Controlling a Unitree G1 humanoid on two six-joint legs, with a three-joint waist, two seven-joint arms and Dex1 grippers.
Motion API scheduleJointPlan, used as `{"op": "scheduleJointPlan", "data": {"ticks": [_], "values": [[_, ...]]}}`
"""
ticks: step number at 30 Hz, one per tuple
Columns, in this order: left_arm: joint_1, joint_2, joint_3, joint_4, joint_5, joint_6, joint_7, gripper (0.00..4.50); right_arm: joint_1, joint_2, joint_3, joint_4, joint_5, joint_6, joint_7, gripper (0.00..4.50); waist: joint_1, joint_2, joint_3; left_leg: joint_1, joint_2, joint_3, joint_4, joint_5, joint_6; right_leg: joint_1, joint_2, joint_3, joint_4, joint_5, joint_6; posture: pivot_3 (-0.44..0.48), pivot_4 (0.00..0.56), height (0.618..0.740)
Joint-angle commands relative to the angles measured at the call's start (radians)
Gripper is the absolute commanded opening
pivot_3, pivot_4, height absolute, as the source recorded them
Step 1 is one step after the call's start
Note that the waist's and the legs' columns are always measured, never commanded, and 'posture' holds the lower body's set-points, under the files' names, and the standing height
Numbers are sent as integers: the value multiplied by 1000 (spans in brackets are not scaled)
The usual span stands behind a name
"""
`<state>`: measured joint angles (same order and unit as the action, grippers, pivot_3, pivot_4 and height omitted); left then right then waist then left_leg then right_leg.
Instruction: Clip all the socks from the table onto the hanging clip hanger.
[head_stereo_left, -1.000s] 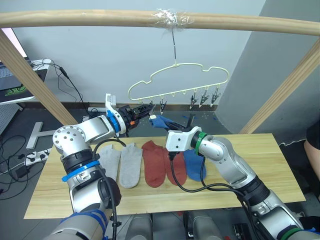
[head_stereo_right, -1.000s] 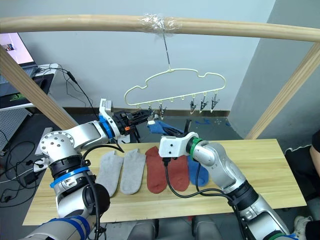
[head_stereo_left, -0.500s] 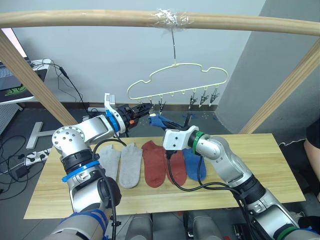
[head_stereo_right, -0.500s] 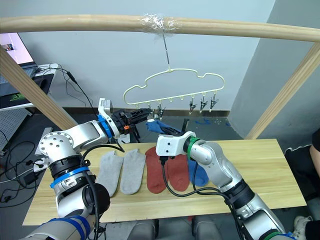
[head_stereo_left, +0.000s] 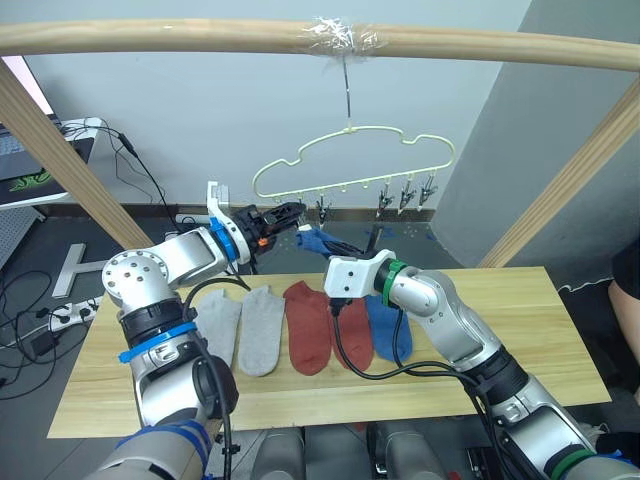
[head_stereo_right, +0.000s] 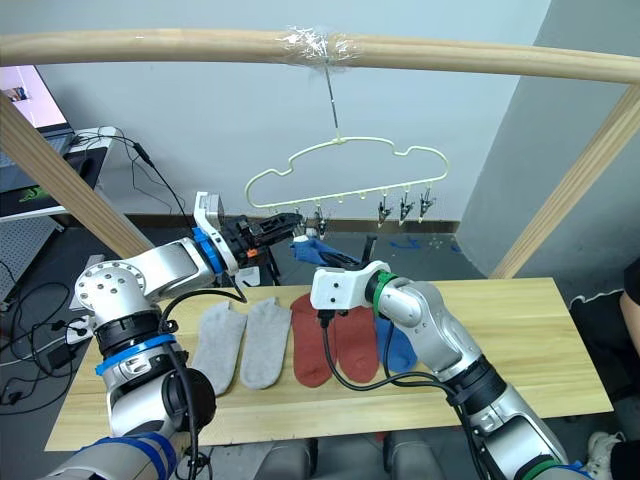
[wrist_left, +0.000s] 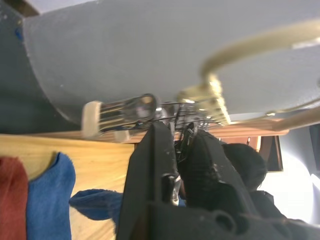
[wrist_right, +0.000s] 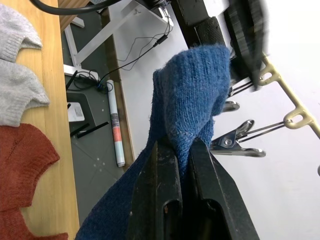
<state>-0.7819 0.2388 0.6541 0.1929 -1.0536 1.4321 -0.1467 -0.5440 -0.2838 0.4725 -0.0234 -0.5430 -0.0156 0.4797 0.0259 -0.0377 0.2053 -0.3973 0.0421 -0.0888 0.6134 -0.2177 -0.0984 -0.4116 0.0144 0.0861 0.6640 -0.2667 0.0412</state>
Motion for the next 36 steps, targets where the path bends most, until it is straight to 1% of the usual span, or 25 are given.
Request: {"op": "scheduleJointPlan", "data": {"ticks": [1,6,9,10,14,17,20,23,24,27,30,31,33,35,36], "values": [[2,7,-10,-32,-35,-8,-14,1917,-23,4,-10,-19,-3,-20,-11,0,0,0,0,0,0,0,0,0,0,0,0,0,0,0,0,177,206,740],[7,19,-10,-25,-40,-6,-10,3336,-23,4,-10,-17,-2,-20,-11,0,0,0,0,0,0,0,0,0,0,0,0,0,0,0,0,177,206,740],[17,42,-8,-22,-30,-8,-9,4251,-24,5,-10,-15,-1,-21,-12,0,-1,0,0,0,0,0,0,0,0,0,0,0,0,0,0,177,206,740],[21,53,-6,-18,-23,-13,-7,4467,-25,6,-9,-13,-1,-21,-12,0,-1,0,0,0,0,0,0,0,0,0,0,0,0,0,0,177,206,740],[35,122,0,0,-8,-23,-18,4467,-27,24,-9,-3,23,-19,-3,0,-2,0,0,0,0,0,0,0,0,0,0,0,0,0,0,177,207,740],[46,183,-17,-7,-5,-22,-54,4467,-16,84,-26,-3,117,31,39,0,-3,0,1,0,1,-1,0,-1,1,0,0,-1,0,0,0,186,207,740],[53,235,-44,-15,5,-35,-95,4500,4,150,-53,-20,235,125,100,771,-2,1,1,0,1,-2,-1,-1,2,0,0,-3,0,0,0,197,209,740],[66,279,-78,-28,27,-72,-142,4500,30,188,-74,-45,328,204,144,1857,0,2,2,-1,1,-6,-1,-1,1,0,0,-6,0,0,0,197,209,740],[75,296,-92,-36,41,-95,-158,4500,60,194,-88,-70,368,251,158,2222,2,2,2,-2,1,-8,-1,-1,1,0,0,-8,0,0,0,209,206,740],[140,350,-174,-114,99,-169,-233,4500,150,177,-125,-143,436,359,169,3293,6,3,2,-3,1,-14,-2,-1,0,1,0,-14,0,-1,-1,209,201,740],[222,388,-260,-219,147,-242,-309,4500,214,132,-156,-204,462,406,165,4394,8,5,4,-3,1,-16,-3,-1,-1,1,0,-16,0,-1,-2,208,199,740],[259,401,-299,-269,176,-284,-339,4500,236,111,-169,-227,467,418,162,4471,7,5,4,-3,1,-16,-3,-1,-1,1,0,-16,0,-1,-2,208,199,740],[305,405,-348,-334,219,-353,-365,4500,262,82,-188,-260,471,436,147,4471,6,6,5,-3,1,-16,-3,0,-1,1,0,-16,0,-1,-2,208,199,740],[371,407,-448,-430,337,-519,-405,4500,291,57,-226,-307,487,463,138,4471,6,7,5,-3,1,-16,-3,0,-1,1,0,-16,0,-4,-3,202,193,740],[402,403,-494,-470,393,-605,-424,4500,302,47,-245,-330,496,476,133,4471,7,7,5,-3,1,-16,-3,0,-1,1,0,-16,0,-6,-2,198,190,740]]}}
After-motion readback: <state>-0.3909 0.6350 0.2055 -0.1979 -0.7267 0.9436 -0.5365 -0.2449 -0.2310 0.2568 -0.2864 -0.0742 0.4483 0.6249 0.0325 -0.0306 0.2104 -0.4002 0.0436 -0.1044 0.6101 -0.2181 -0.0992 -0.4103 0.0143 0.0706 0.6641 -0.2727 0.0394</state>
